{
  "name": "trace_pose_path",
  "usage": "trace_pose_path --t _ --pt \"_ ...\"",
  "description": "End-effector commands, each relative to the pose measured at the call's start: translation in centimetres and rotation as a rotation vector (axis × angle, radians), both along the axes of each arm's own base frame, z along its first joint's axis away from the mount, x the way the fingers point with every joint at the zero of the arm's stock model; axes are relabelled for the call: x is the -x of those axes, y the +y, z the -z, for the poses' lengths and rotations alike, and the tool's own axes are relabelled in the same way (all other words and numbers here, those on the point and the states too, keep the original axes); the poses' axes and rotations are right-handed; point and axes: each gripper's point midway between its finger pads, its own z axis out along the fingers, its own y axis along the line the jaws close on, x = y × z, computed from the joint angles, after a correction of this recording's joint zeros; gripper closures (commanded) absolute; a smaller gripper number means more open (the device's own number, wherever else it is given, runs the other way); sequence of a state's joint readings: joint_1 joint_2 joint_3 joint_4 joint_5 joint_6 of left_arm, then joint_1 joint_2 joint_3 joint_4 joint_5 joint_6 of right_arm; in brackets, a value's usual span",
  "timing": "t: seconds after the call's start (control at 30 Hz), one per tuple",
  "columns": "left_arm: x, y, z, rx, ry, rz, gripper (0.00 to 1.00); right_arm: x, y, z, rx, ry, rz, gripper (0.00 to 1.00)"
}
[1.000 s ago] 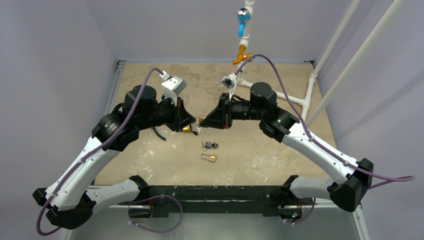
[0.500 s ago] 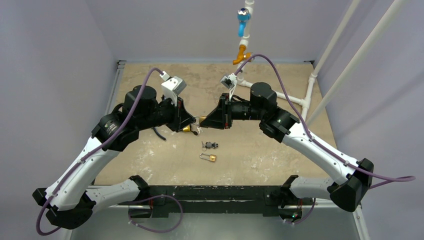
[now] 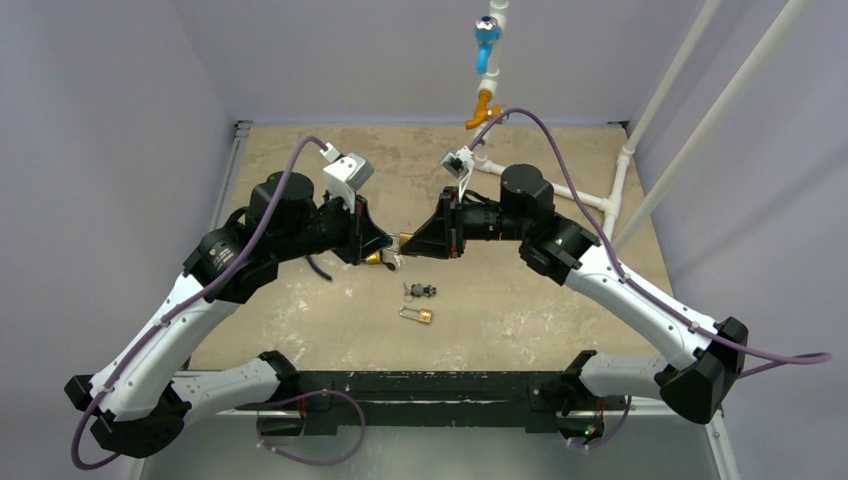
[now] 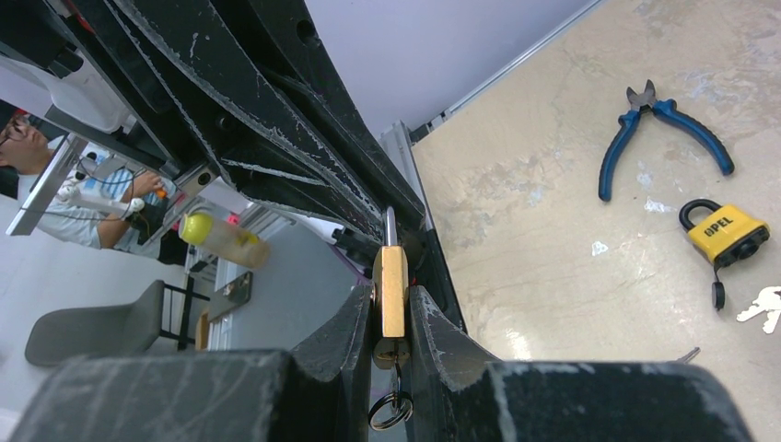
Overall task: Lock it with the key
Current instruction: Lock the lock.
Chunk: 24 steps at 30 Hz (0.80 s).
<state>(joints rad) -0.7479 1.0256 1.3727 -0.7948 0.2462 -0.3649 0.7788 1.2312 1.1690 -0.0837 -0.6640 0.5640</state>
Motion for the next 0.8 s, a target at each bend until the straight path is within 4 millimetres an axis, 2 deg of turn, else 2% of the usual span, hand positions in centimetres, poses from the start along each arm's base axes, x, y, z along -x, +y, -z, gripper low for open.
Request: trace_pose_path --t 0.0,0.77 --pt "6.8 -6.2 -6.4 0.294 0.028 0.411 1.00 -2.2 2.9 -3.6 -0.112 -0.140 0.066 1.00" --pt "8.5 -7.2 -8.0 0.337 0.031 0.484 1.00 -2.2 3.7 -3.0 -0.105 -0.129 0.040 1.00"
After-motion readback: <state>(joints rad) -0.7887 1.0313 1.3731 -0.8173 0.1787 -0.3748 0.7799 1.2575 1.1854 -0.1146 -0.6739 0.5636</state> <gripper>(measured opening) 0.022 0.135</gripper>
